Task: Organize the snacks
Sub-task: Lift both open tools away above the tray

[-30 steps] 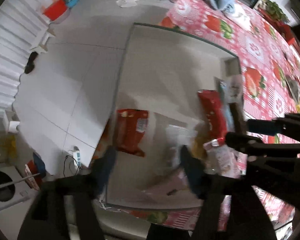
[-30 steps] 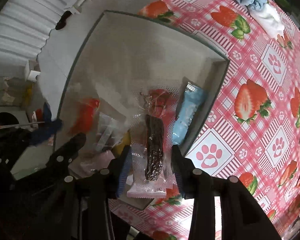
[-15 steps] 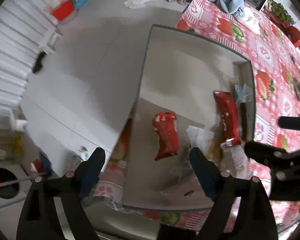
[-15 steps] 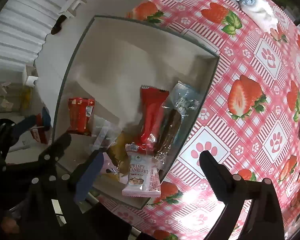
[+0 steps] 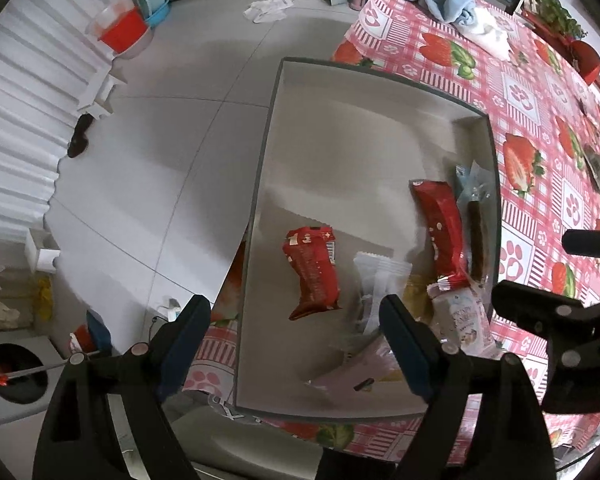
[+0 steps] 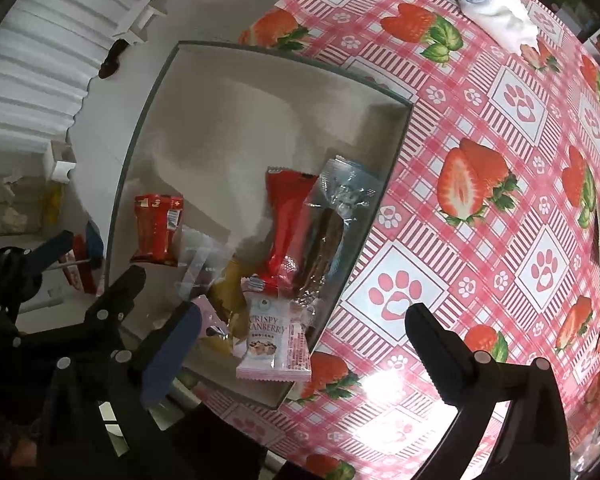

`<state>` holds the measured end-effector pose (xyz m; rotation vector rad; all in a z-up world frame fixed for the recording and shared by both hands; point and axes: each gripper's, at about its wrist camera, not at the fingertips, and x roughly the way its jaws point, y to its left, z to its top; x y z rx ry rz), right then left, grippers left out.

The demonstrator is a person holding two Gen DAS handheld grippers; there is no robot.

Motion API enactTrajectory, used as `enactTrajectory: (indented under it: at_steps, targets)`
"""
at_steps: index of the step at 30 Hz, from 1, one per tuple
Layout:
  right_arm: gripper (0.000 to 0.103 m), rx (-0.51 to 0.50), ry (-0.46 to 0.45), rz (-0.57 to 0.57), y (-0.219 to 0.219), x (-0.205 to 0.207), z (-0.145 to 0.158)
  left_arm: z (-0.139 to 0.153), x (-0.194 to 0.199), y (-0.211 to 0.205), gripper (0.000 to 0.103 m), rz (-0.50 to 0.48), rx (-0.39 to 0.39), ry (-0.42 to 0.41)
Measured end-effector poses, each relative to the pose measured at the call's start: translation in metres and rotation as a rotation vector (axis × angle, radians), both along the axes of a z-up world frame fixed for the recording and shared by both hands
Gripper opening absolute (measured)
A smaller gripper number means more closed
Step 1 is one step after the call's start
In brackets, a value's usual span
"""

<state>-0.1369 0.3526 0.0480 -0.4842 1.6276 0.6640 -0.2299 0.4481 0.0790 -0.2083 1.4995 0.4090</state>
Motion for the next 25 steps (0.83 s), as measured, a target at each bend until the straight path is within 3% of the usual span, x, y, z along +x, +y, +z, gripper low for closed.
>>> enactTrajectory:
  at_steps: [25]
  targets:
    - [0.102,0.039,-0.022,-0.005,-0.018,0.0,0.018,0.013,-0.004,-0.014,0.089,-0.011,0.042,0.002]
